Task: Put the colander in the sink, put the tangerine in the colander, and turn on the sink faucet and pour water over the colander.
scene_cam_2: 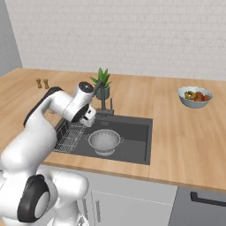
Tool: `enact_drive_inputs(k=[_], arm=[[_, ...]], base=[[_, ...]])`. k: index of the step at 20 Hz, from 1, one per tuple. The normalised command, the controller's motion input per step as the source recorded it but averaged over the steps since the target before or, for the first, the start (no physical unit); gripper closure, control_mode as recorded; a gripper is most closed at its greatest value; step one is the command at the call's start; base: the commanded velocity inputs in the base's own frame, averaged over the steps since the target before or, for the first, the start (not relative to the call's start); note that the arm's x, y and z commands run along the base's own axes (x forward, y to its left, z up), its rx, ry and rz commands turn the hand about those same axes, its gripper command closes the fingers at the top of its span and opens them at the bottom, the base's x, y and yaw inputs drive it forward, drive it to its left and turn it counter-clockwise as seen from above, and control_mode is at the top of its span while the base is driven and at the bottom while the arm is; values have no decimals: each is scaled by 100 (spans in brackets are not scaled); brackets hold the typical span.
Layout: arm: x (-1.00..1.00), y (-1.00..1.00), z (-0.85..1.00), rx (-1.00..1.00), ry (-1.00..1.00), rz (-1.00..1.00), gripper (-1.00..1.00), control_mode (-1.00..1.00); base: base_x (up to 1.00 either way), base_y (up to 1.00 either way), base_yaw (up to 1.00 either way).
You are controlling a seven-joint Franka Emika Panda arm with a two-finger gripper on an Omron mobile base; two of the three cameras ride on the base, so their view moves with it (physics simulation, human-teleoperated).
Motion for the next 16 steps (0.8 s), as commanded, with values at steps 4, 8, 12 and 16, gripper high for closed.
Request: enact_drive_inputs(k=[4, 8, 12, 16], arm=[[-16, 100, -3, -10, 7, 11, -100, -100], [-3, 100, -24, -11, 2, 8, -100, -100], [7, 100, -7, -8, 24, 12, -100, -100], [6, 96, -14, -15, 21, 10, -100, -100]], base=[[0, 0, 0], [0, 0, 0], [0, 0, 0], [0, 0, 0]])
